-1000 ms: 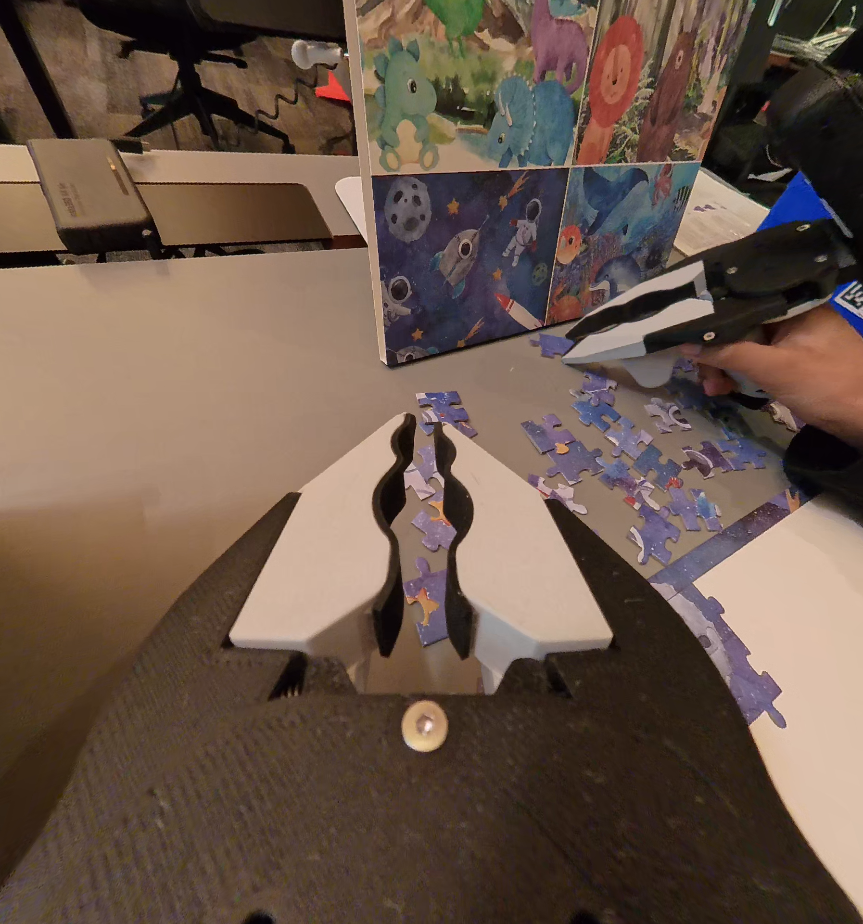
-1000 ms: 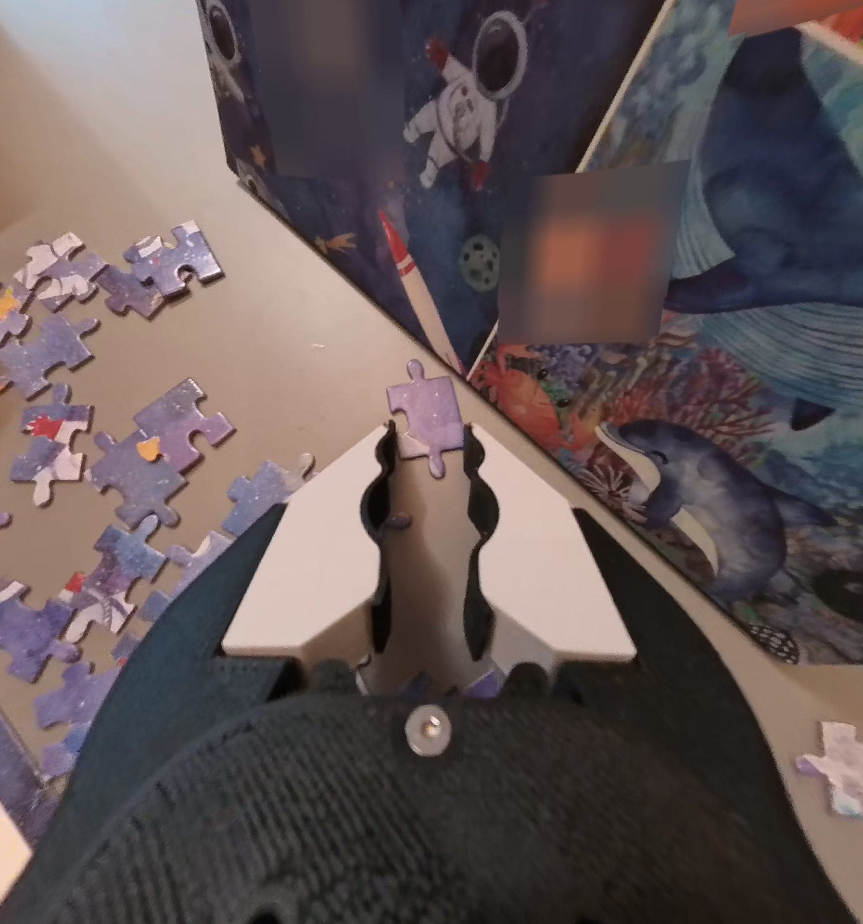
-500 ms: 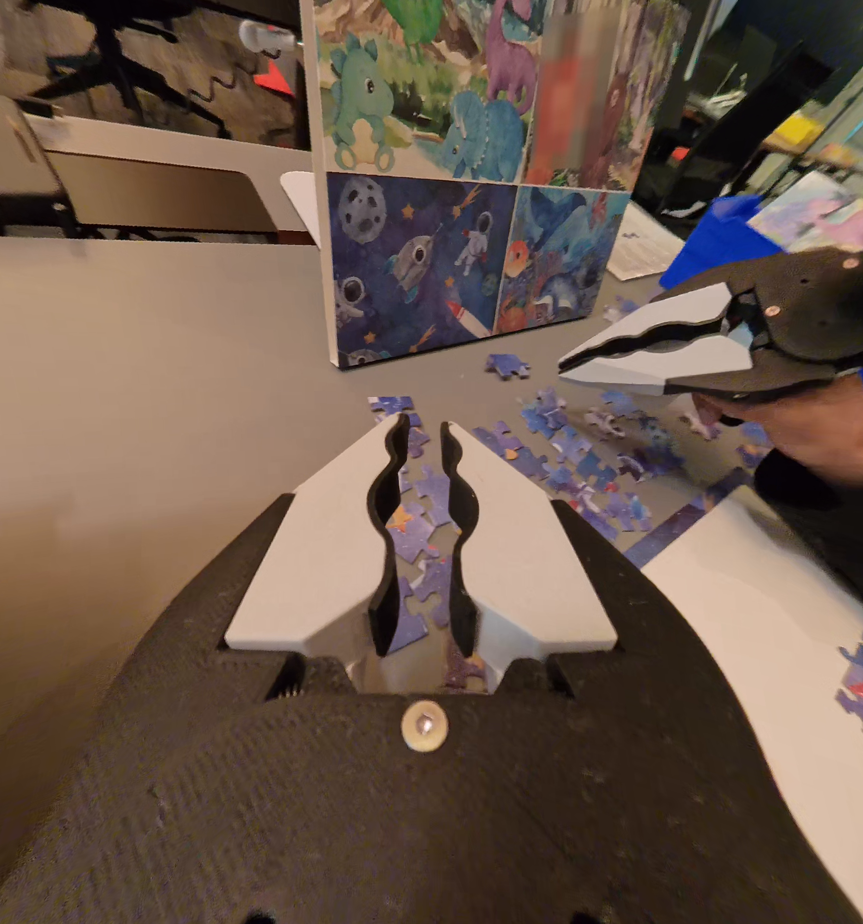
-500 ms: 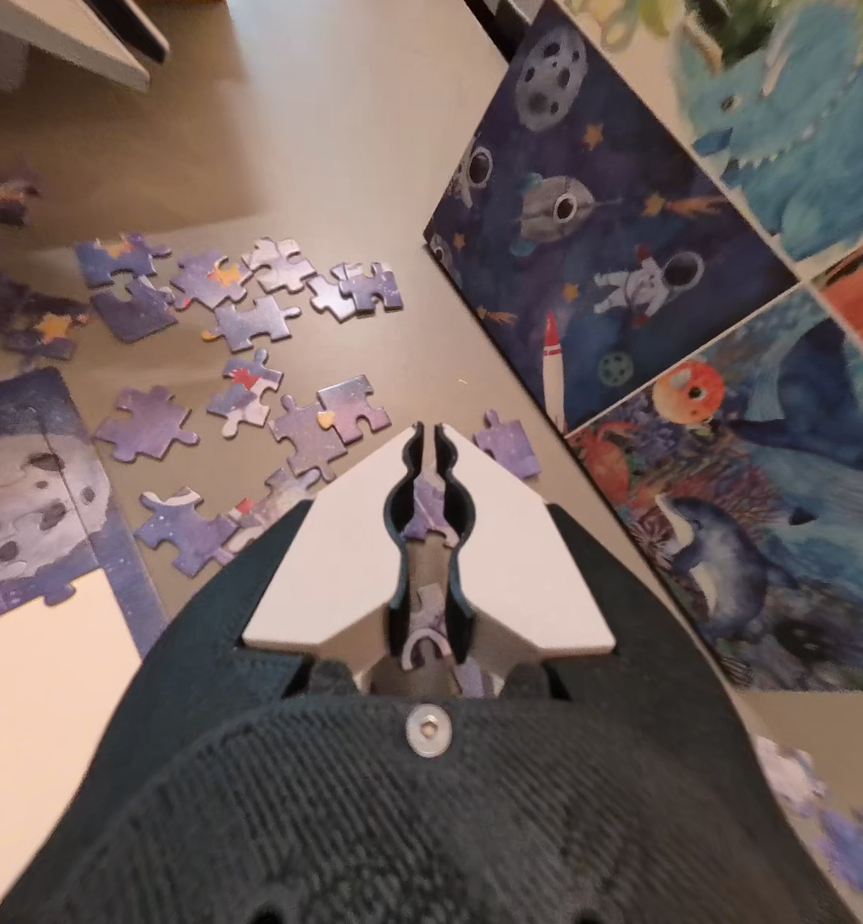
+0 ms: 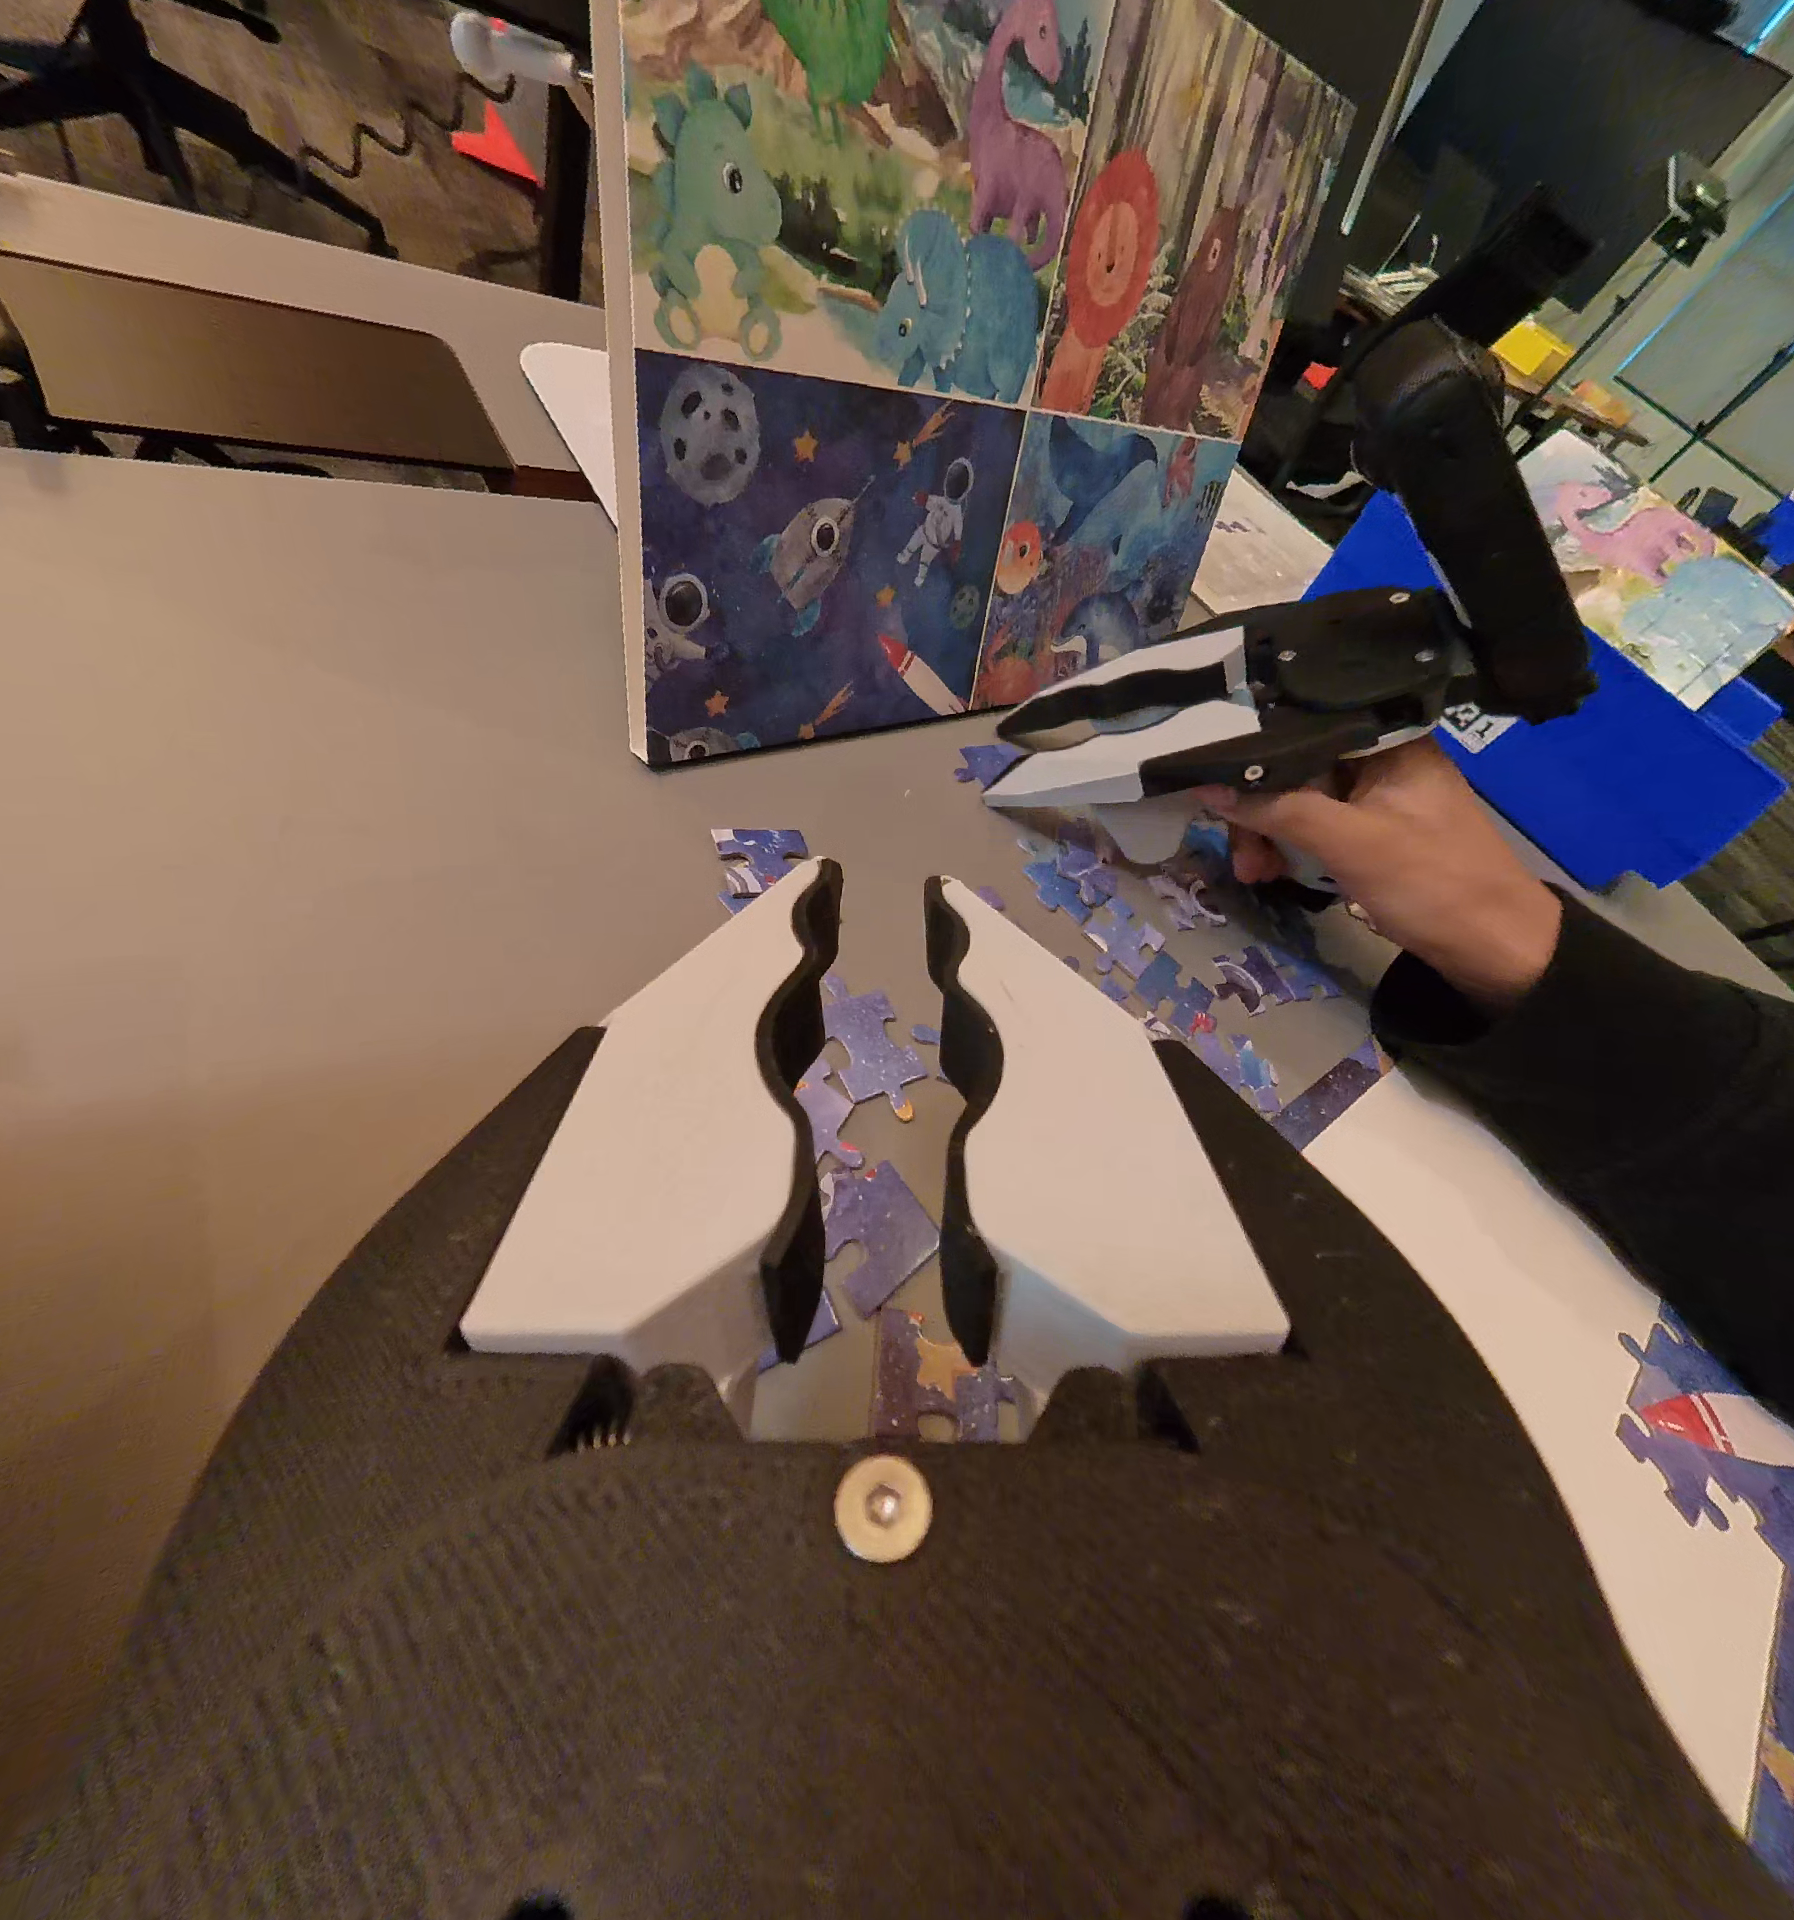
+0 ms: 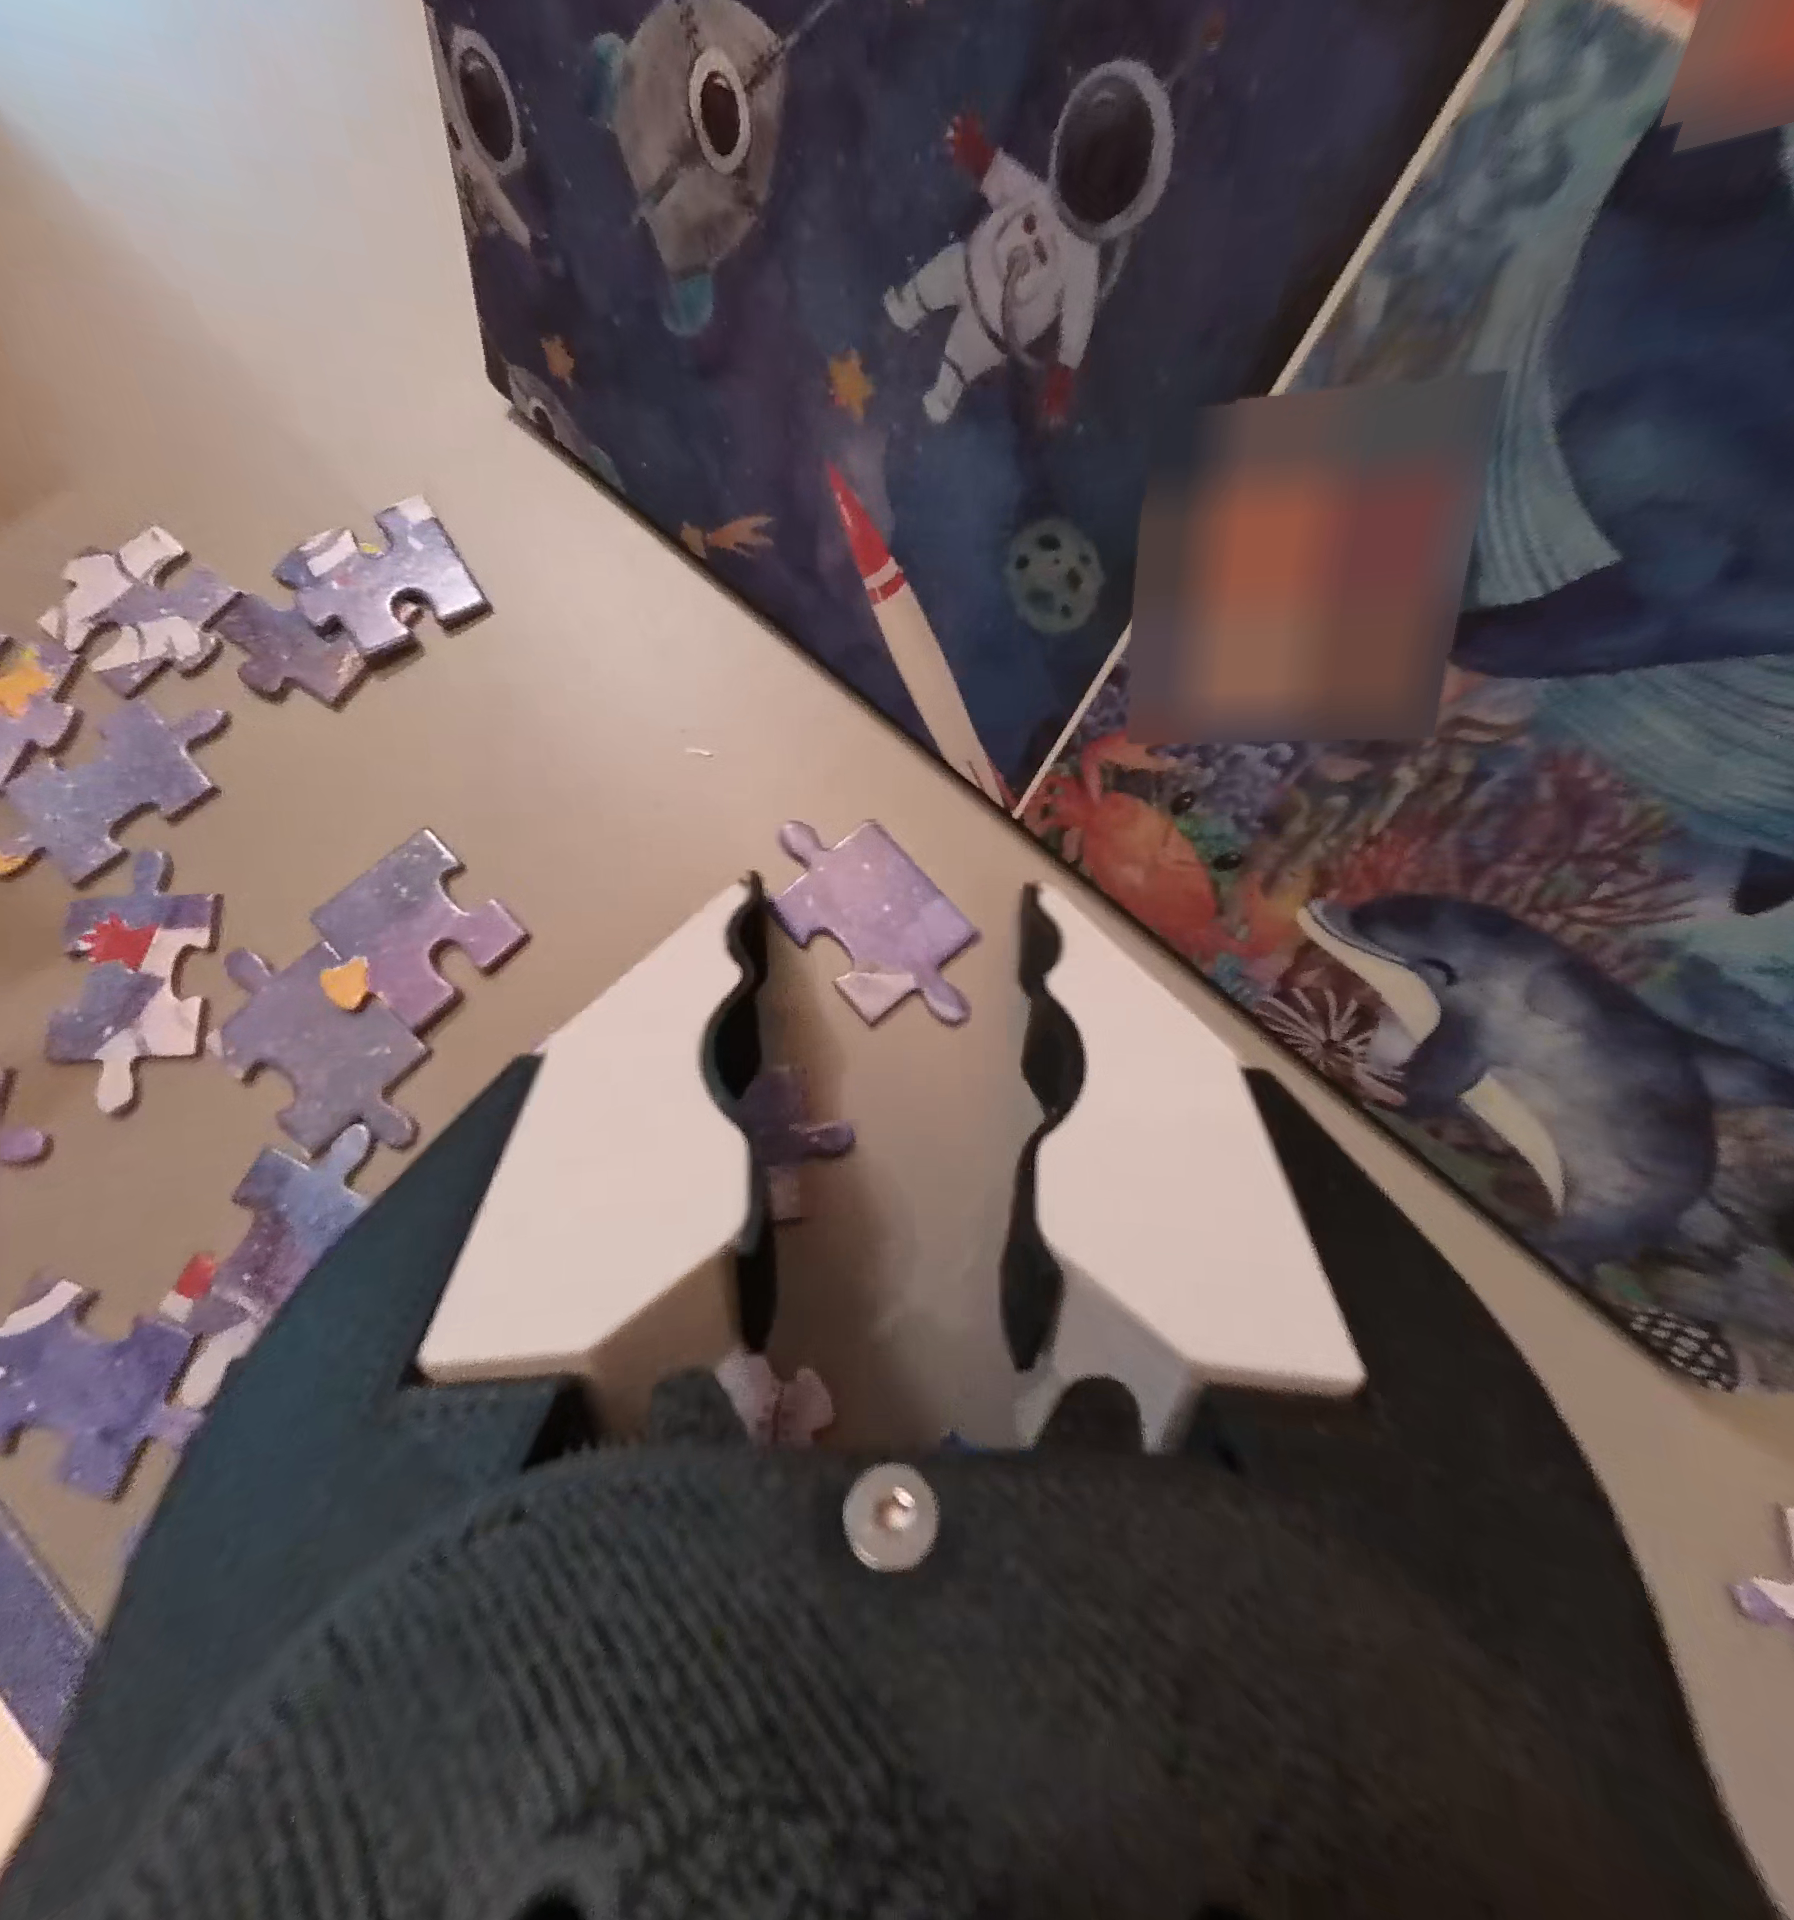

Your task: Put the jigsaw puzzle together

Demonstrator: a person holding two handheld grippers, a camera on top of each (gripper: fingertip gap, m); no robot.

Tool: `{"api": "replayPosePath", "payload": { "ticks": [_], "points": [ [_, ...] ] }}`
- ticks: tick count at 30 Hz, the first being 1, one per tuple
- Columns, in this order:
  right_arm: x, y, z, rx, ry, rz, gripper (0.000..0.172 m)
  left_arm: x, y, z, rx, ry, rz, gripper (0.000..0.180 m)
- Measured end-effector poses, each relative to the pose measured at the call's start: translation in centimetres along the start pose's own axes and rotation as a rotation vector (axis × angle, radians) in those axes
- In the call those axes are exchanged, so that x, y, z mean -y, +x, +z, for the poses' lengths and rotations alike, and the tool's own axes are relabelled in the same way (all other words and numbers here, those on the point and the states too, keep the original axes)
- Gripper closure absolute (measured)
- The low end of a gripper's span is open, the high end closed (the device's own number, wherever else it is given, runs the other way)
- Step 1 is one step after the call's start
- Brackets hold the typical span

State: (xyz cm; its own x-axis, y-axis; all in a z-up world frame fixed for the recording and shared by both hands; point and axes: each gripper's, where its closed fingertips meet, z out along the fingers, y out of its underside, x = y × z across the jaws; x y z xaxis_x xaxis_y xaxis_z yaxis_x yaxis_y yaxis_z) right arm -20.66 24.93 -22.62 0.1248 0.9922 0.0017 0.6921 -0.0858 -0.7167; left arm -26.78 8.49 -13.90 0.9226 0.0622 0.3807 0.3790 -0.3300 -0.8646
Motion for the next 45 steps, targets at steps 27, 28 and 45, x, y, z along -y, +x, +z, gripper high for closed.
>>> {"api": "replayPosePath", "payload": {
  "ticks": [27, 28, 45],
  "points": [
    [-1.6, 2.5, -1.6, -0.012, -0.002, 0.004, 0.139, 0.0, 0.0, 0.0, -0.006, 0.005, -0.008, 0.166],
    [-1.4, 2.2, -1.4, -0.003, -0.001, 0.002, 0.141, 0.0, 0.0, 0.0, -0.004, 0.005, -0.008, 0.166],
    [-1.5, -1.8, -2.8, 0.104, -0.012, -0.107, 0.172, 0.1, 0.1, 0.0, -0.012, 0.005, -0.008, 0.166]
  ]
}}
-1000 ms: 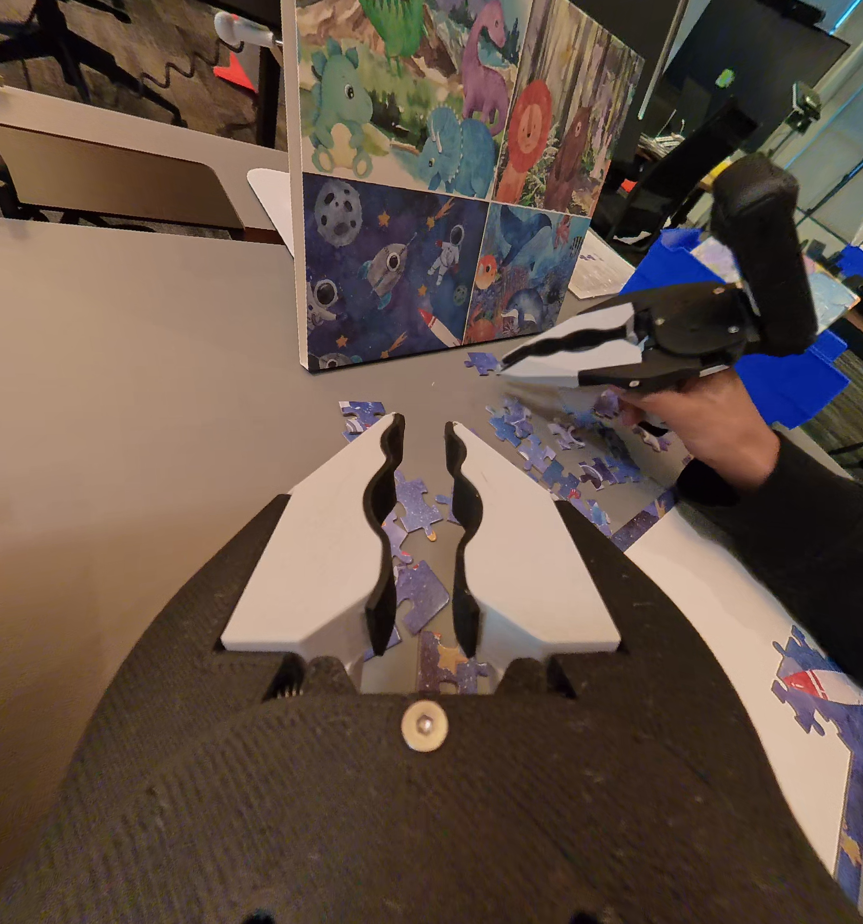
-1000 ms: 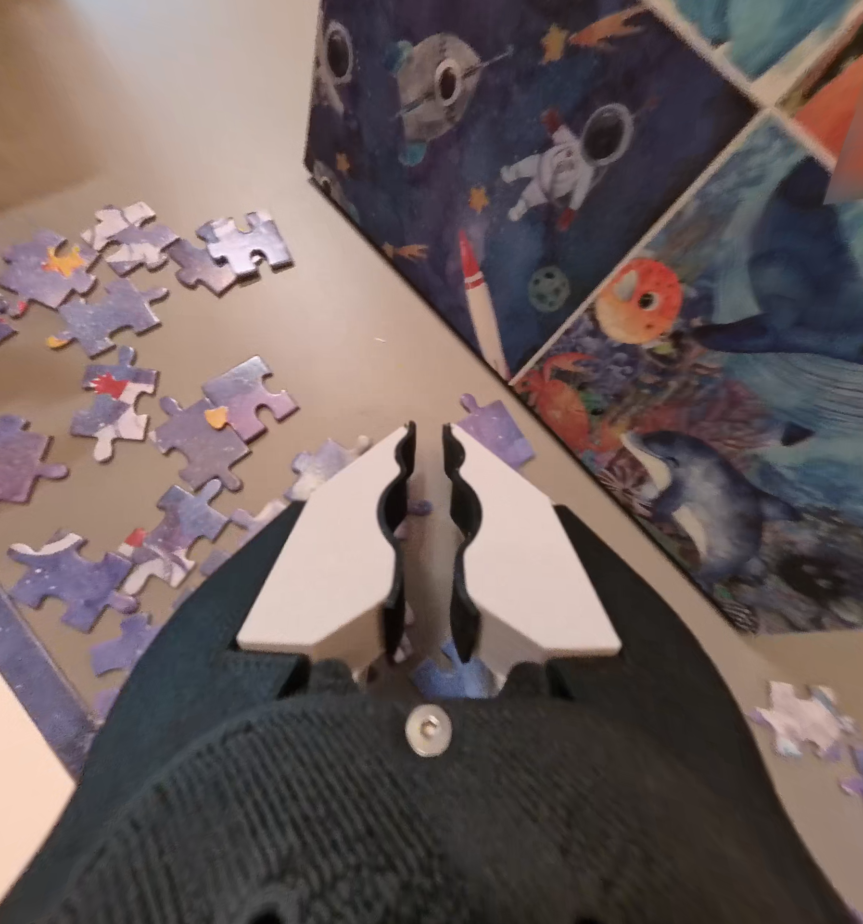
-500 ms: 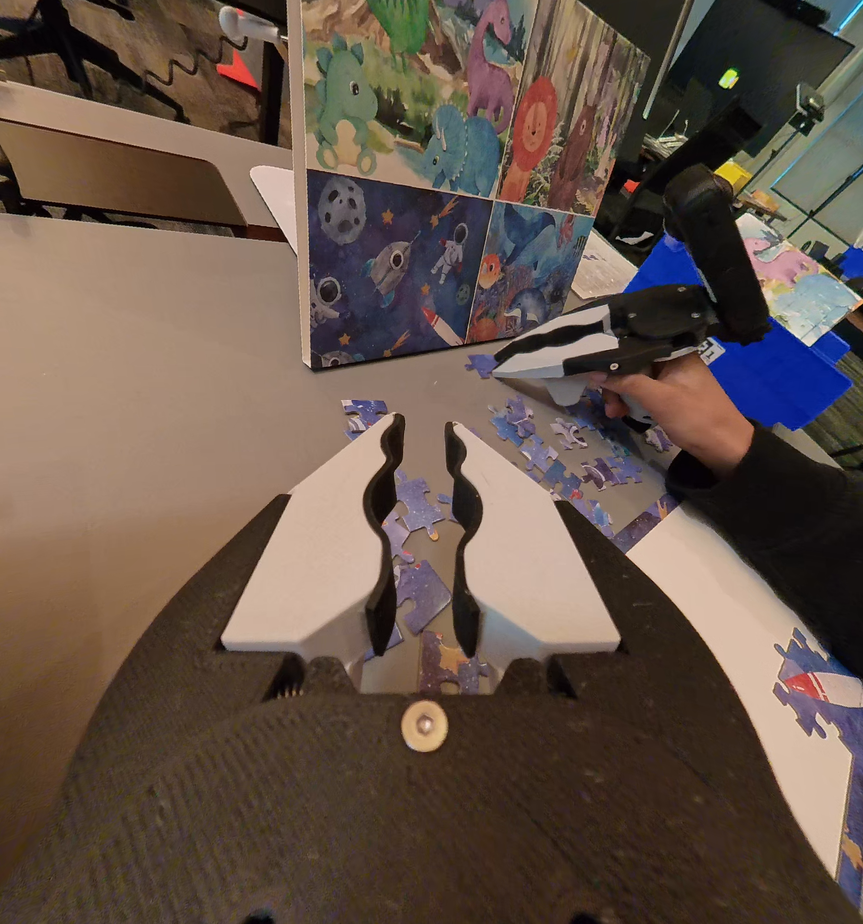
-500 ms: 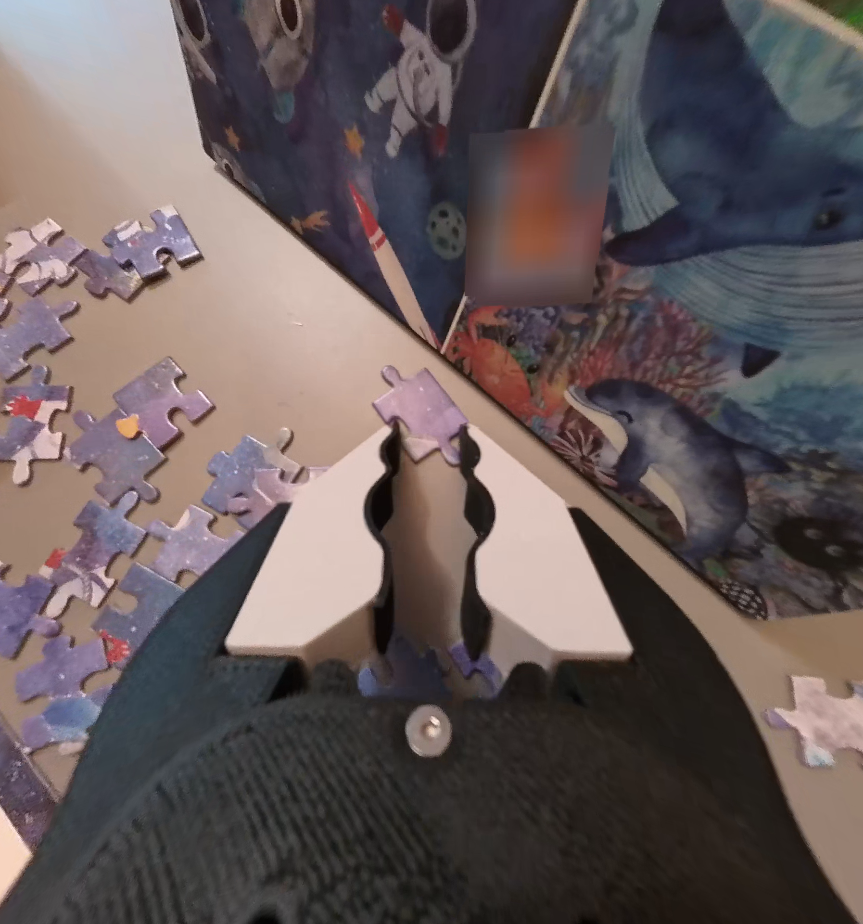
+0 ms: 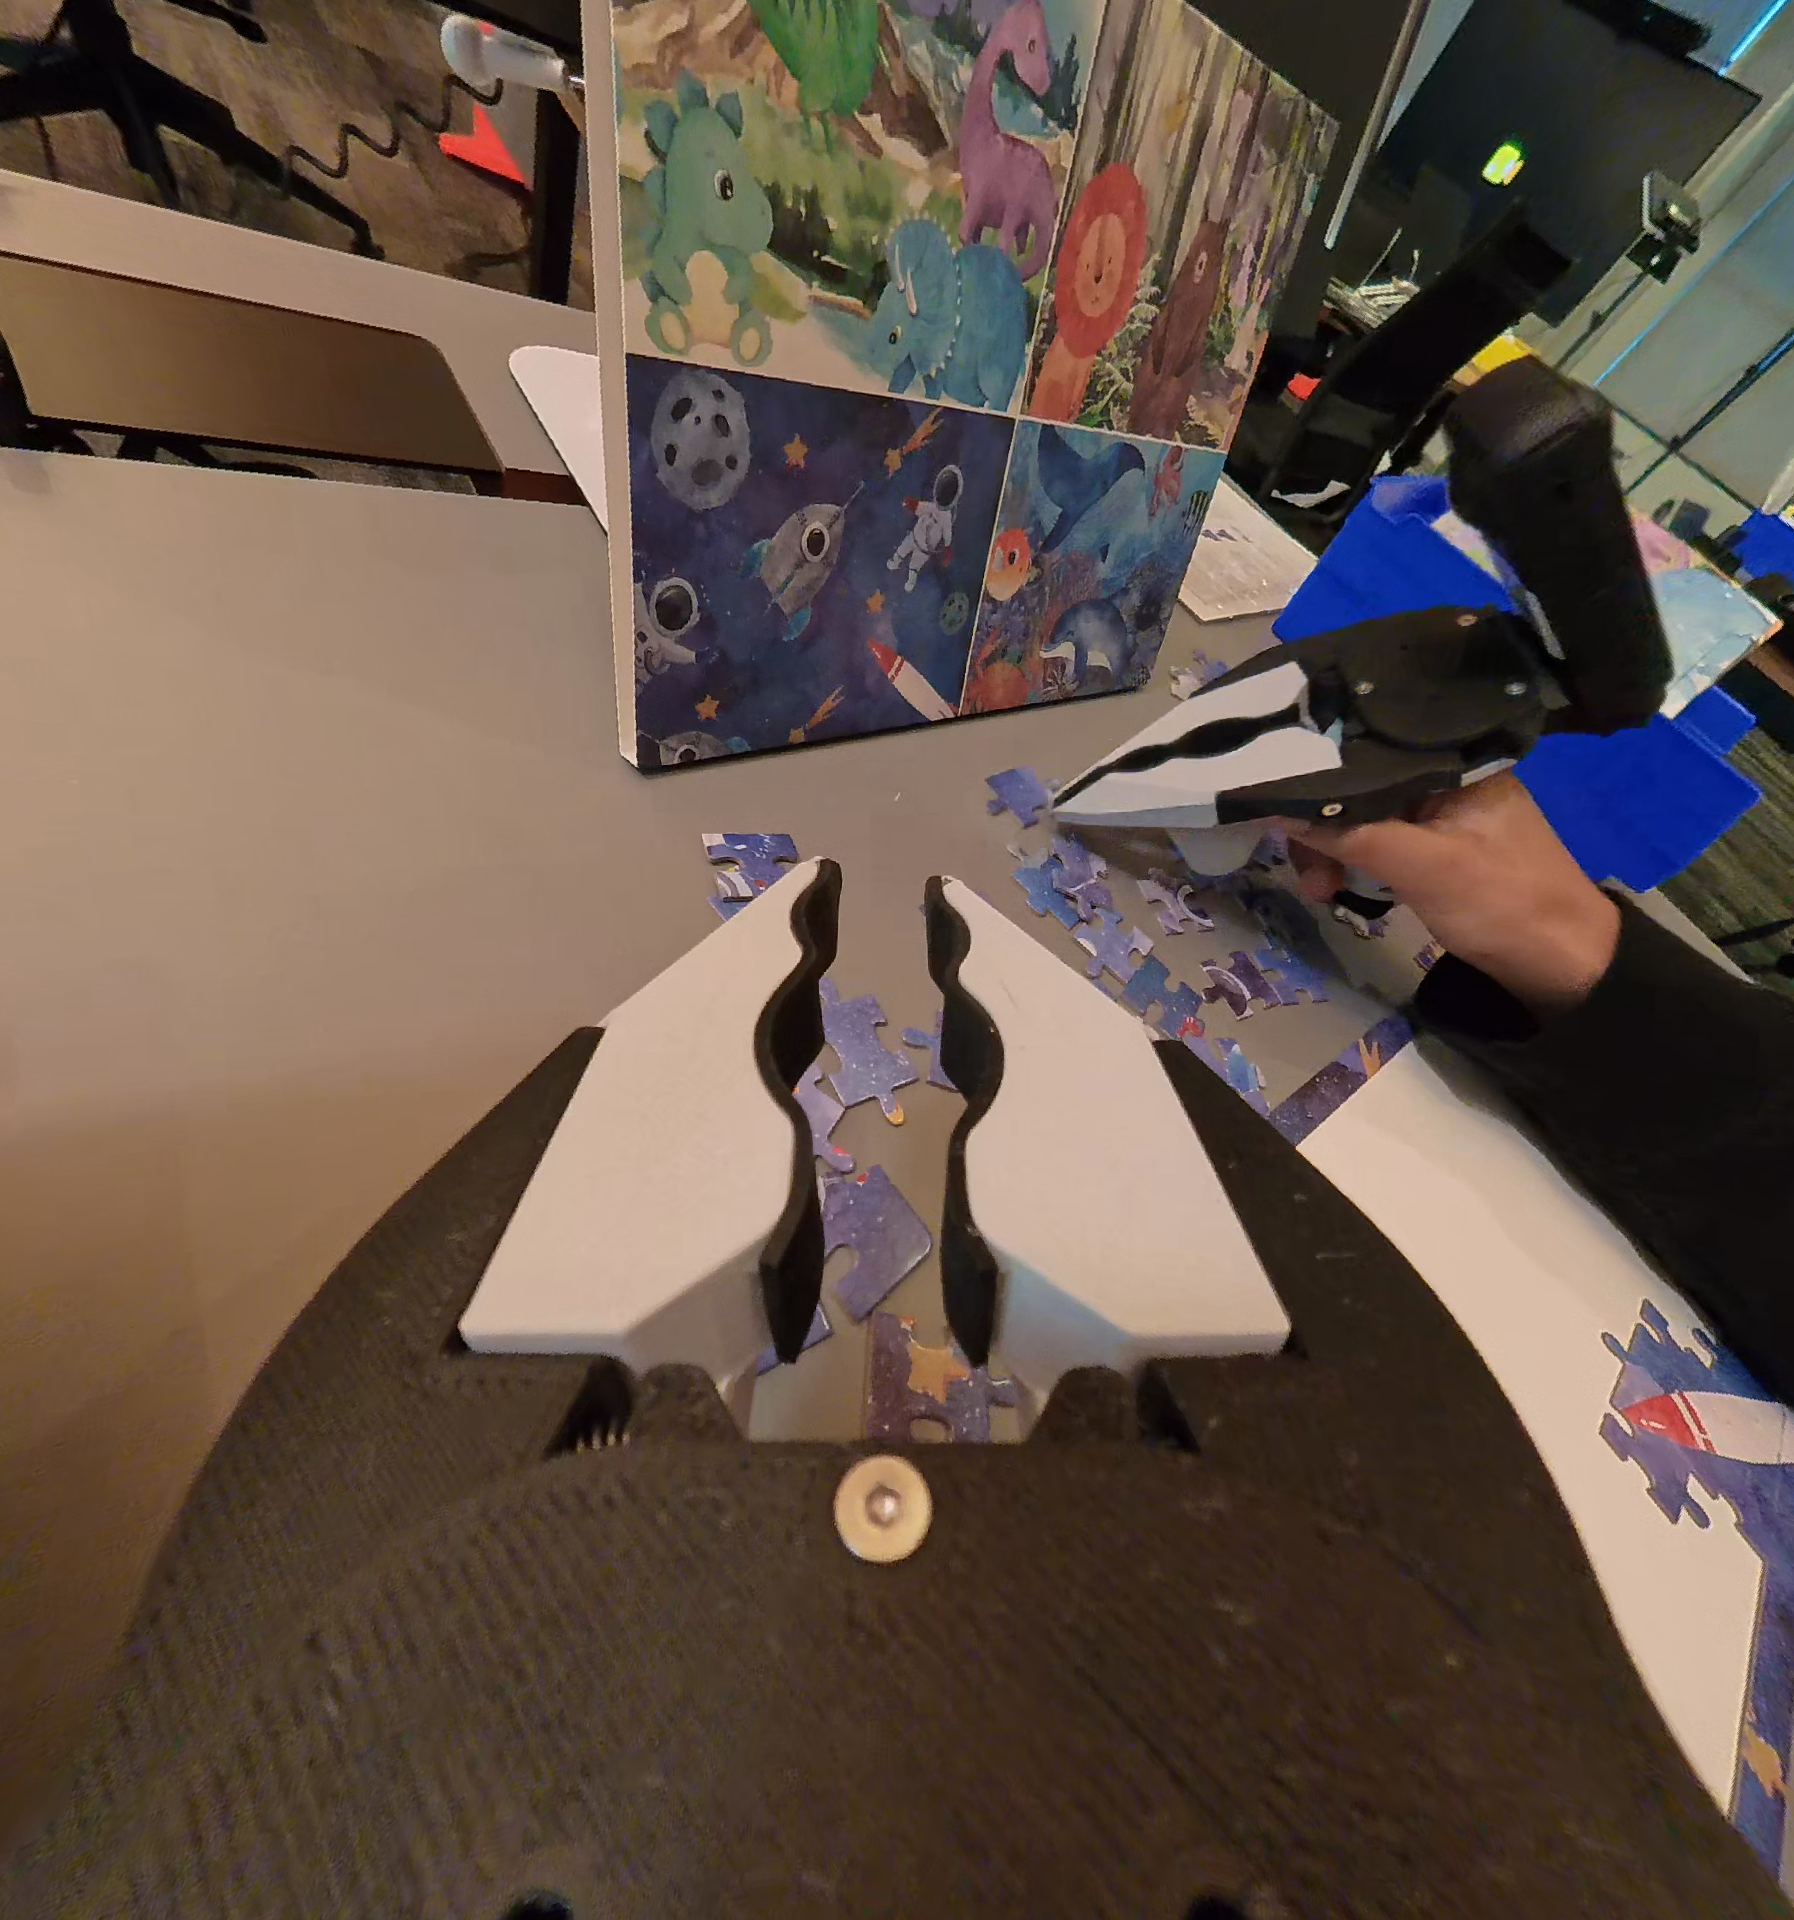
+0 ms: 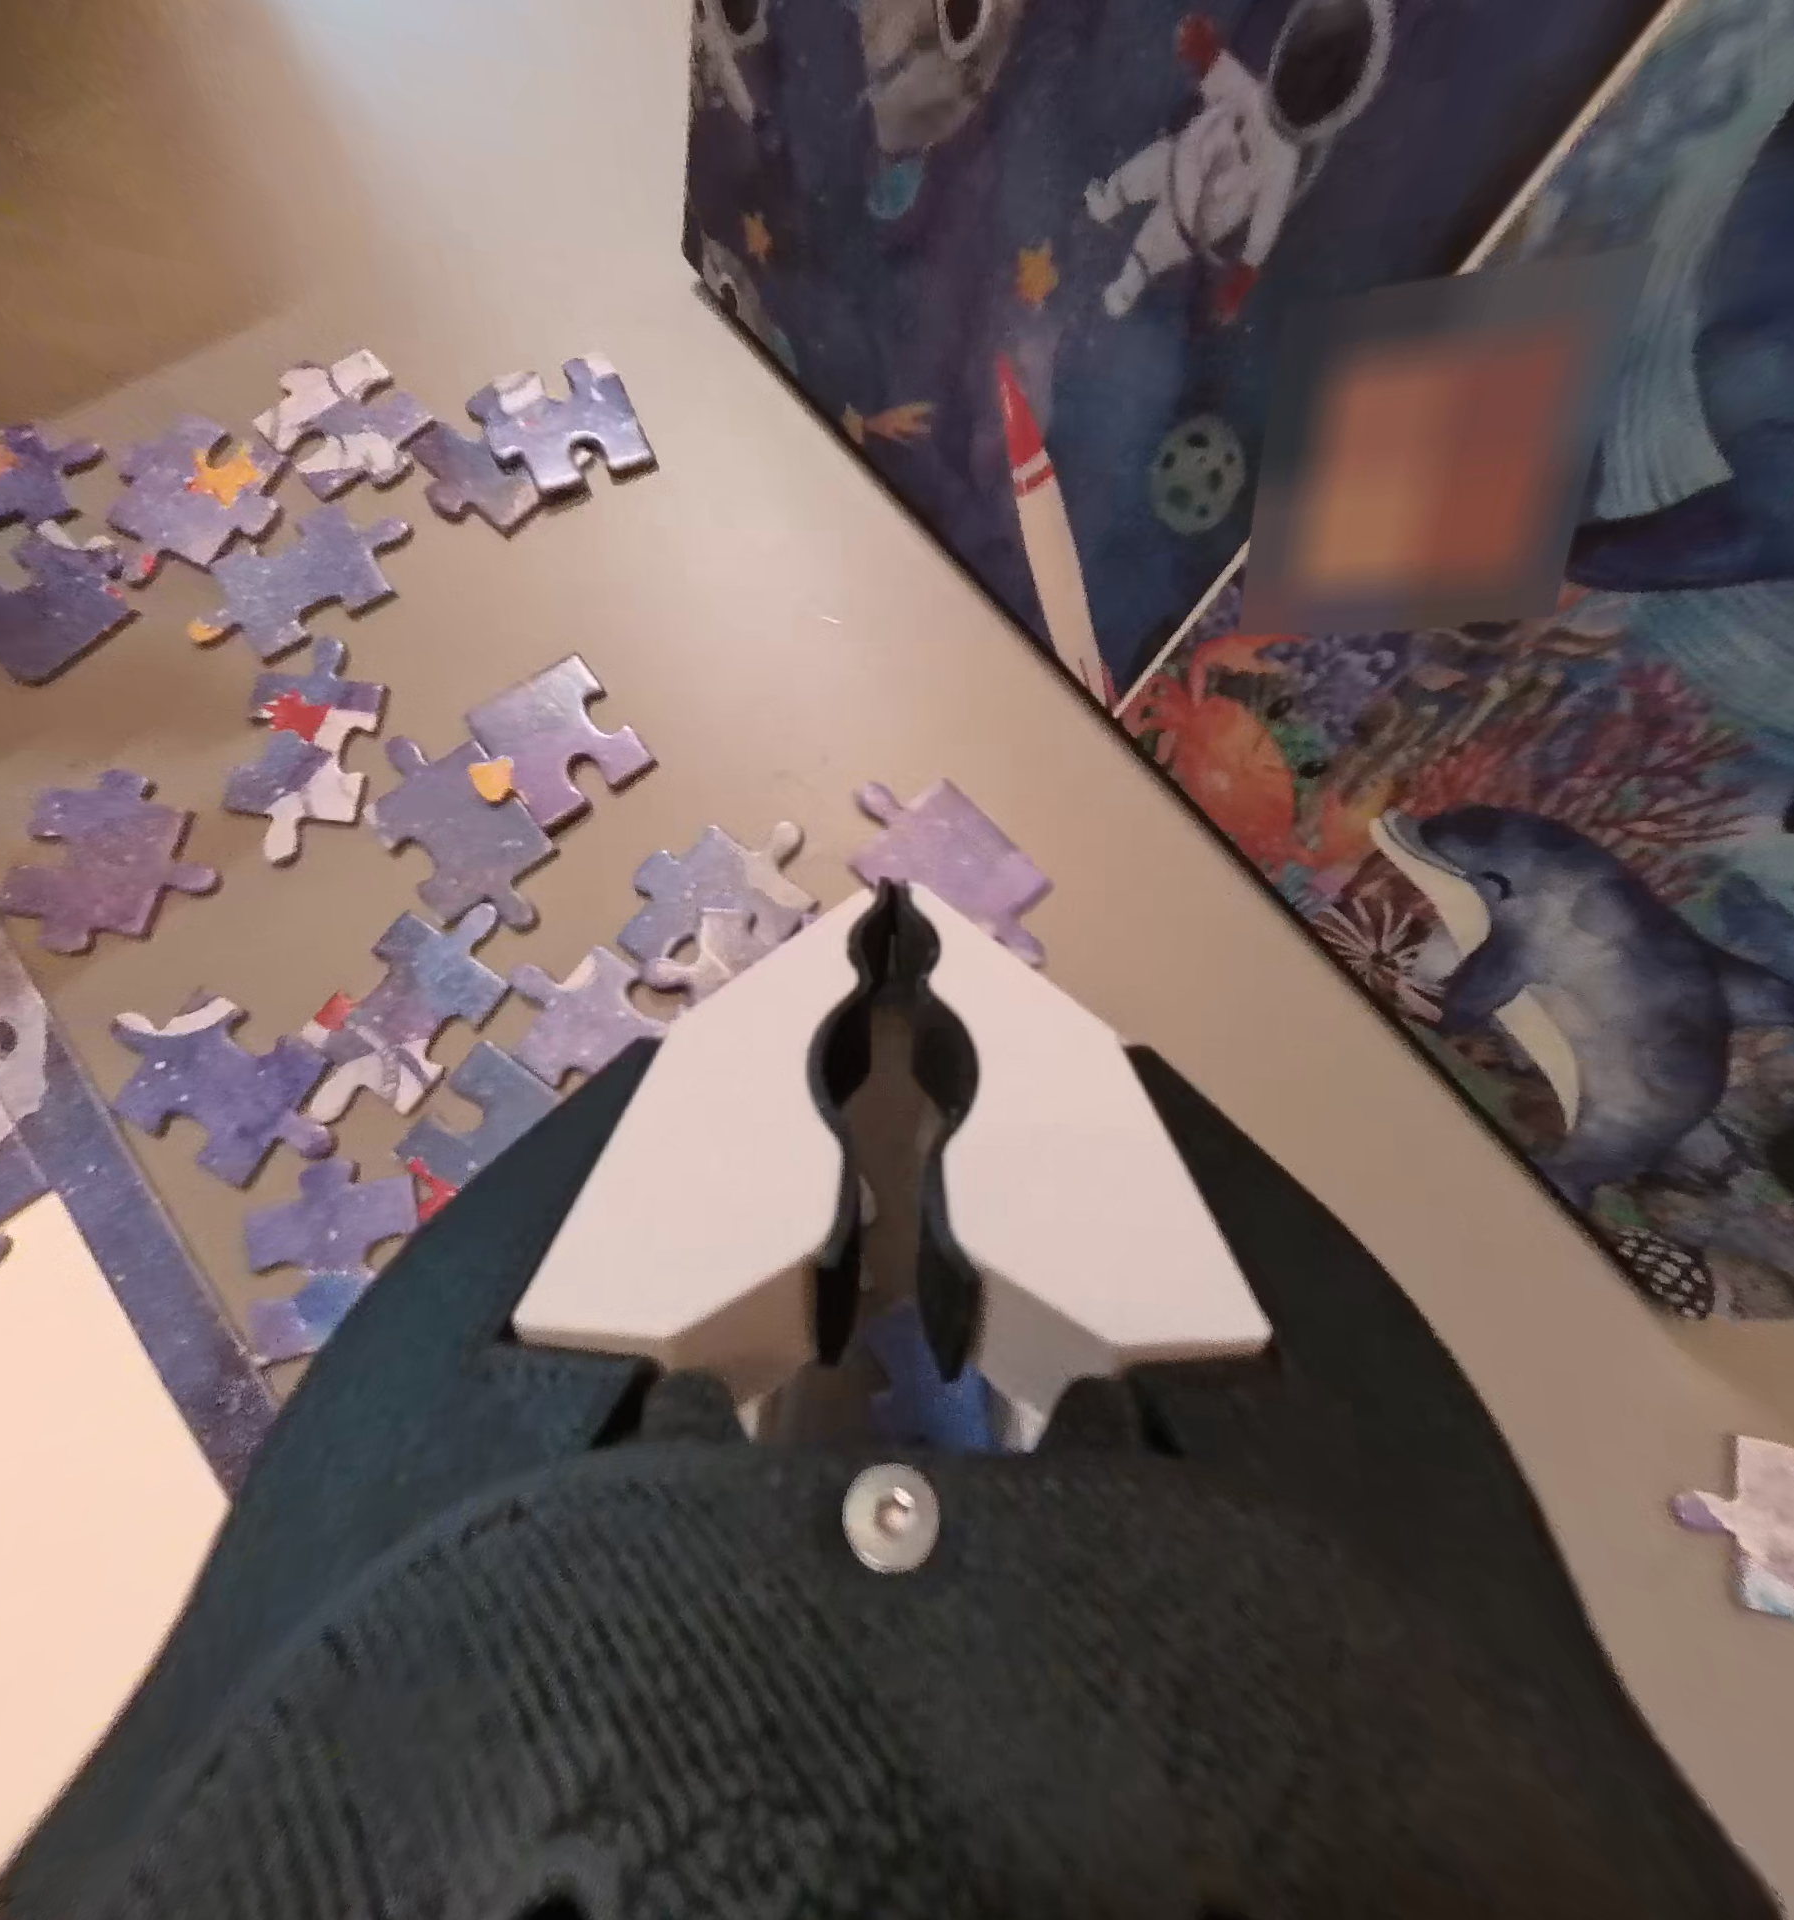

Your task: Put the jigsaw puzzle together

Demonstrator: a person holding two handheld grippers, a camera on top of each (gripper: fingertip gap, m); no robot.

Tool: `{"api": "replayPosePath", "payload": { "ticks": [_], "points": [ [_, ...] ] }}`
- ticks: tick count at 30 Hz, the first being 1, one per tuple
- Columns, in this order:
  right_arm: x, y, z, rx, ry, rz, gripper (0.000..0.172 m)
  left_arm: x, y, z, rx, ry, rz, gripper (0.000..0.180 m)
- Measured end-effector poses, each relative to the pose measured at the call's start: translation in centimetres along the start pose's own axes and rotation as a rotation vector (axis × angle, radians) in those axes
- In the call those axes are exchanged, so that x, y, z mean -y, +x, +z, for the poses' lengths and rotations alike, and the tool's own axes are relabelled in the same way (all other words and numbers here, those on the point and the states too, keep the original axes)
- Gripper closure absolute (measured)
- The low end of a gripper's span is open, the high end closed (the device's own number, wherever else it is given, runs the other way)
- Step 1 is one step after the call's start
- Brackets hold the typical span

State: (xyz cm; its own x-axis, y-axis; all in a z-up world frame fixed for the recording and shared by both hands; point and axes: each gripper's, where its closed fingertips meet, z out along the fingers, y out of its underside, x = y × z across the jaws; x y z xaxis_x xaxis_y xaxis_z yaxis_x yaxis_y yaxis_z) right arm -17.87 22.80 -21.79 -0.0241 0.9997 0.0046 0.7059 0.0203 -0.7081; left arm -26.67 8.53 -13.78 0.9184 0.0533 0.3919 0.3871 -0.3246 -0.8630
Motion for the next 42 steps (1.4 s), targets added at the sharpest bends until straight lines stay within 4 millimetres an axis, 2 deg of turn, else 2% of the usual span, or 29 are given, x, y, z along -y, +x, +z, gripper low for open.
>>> {"api": "replayPosePath", "payload": {
  "ticks": [4, 6, 9, 12, 14, 16, 22, 24, 27, 30, 31, 34, 36, 42],
  "points": [
    [0.7, -0.3, -0.8, -0.027, 0.004, -0.038, 0.172, 0.0, 0.0, 0.0, -0.001, 0.000, -0.002, 0.166],
    [1.1, 0.7, -1.4, -0.086, 0.019, -0.046, 0.172, -0.1, 0.0, 0.0, -0.001, -0.001, -0.002, 0.166],
    [0.9, 2.8, -2.1, -0.151, 0.035, 0.036, 0.170, 0.0, 0.1, 0.1, -0.003, -0.001, -0.001, 0.166],
    [-0.2, 2.5, -1.4, -0.098, 0.026, 0.102, 0.158, 0.0, 0.1, 0.0, -0.004, 0.000, -0.001, 0.166],
    [-0.9, 1.9, -0.7, -0.090, 0.000, 0.090, 0.156, 0.0, 0.1, 0.0, -0.004, 0.002, -0.003, 0.166],
    [-1.4, 2.2, -0.3, -0.129, -0.019, 0.057, 0.156, 0.0, 0.1, 0.0, -0.004, 0.001, -0.002, 0.166],
    [-1.6, 6.1, -0.7, -0.243, -0.016, 0.137, 0.157, 0.0, 0.0, 0.0, -0.003, 0.003, -0.004, 0.166],
    [-0.9, 5.3, -0.8, -0.200, 0.027, 0.155, 0.151, 0.1, 0.0, 0.0, -0.002, 0.005, -0.006, 0.166],
    [0.0, 2.8, -0.3, -0.112, 0.063, 0.179, 0.136, 0.1, 0.0, 0.0, -0.004, 0.005, -0.006, 0.166],
    [-0.5, 2.2, 0.5, -0.134, 0.016, 0.178, 0.116, 0.0, 0.1, 0.0, -0.002, 0.001, -0.001, 0.166],
    [-0.5, 2.3, 0.7, -0.153, 0.013, 0.176, 0.115, 0.0, 0.1, 0.0, -0.002, 0.000, -0.001, 0.166],
    [-0.4, 2.5, 0.8, -0.178, 0.007, 0.175, 0.121, 0.0, 0.1, 0.0, -0.004, 0.004, -0.004, 0.166],
    [-0.4, 2.4, 0.8, -0.165, -0.005, 0.166, 0.131, 0.1, 0.1, -0.1, -0.005, 0.007, -0.005, 0.166],
    [-0.5, 2.3, 0.7, -0.128, -0.011, 0.135, 0.133, 0.2, 0.1, -0.1, -0.007, 0.011, -0.005, 0.166]
  ]
}}
